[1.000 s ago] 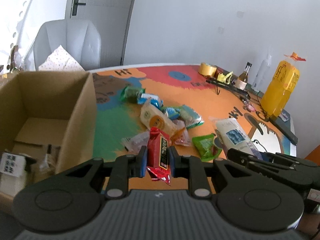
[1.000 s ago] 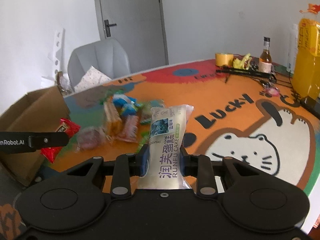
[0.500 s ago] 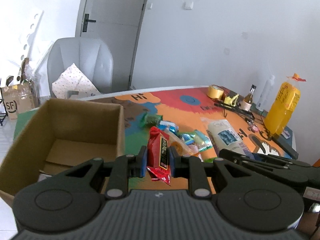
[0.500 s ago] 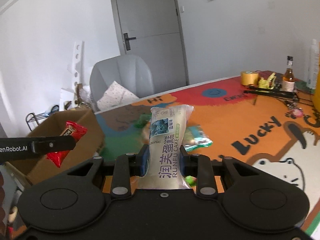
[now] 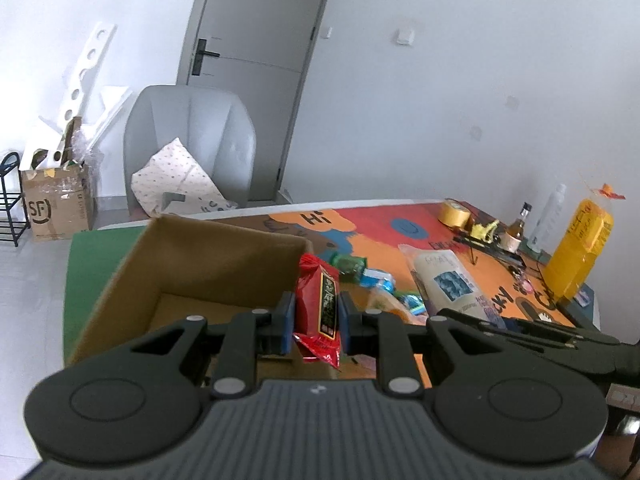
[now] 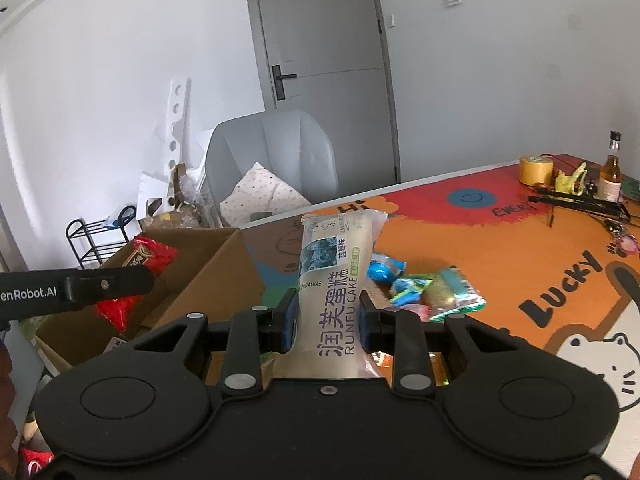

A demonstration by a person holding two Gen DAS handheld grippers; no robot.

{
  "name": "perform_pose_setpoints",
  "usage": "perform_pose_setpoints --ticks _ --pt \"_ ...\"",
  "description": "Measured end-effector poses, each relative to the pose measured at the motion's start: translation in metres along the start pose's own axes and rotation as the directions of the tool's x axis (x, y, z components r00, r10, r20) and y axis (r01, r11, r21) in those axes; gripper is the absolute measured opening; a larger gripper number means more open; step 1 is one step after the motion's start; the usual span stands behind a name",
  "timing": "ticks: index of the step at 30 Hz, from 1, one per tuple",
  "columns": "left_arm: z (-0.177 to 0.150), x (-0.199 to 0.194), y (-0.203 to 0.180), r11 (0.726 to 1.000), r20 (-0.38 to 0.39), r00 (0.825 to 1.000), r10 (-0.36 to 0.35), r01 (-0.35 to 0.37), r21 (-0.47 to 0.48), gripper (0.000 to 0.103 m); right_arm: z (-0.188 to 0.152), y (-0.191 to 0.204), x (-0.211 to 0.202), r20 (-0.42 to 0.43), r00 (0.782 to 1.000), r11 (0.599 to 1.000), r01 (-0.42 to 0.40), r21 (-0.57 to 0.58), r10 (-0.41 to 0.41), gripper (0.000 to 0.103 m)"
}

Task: Organize snacks
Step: 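Carry both snacks over the box and open both tools to release them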

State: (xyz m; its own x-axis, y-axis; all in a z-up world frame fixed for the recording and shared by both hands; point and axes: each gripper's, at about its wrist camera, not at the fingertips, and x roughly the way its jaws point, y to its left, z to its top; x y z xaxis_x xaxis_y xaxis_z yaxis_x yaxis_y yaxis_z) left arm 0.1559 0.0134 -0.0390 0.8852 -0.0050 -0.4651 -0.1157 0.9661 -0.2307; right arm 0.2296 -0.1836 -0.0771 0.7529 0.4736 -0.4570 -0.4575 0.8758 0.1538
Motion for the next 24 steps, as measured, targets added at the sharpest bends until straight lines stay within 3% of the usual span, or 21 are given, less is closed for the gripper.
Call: perform_pose_setpoints --ticks 15,24 --pt "0.007 0.003 0.053 0.996 0.002 0.998 0.065 -0.064 -0.069 0.023 0.012 0.044 0.018 -0.013 0.998 0.998 -0.055 -0.044 0.054 0.028" --pt "0.009 -0.002 0.077 0.989 0.017 0.994 0.104 -0.101 -0.110 0.054 0.019 0.076 0.029 -0.032 0.995 0.992 -0.101 -0.078 0.099 0.028"
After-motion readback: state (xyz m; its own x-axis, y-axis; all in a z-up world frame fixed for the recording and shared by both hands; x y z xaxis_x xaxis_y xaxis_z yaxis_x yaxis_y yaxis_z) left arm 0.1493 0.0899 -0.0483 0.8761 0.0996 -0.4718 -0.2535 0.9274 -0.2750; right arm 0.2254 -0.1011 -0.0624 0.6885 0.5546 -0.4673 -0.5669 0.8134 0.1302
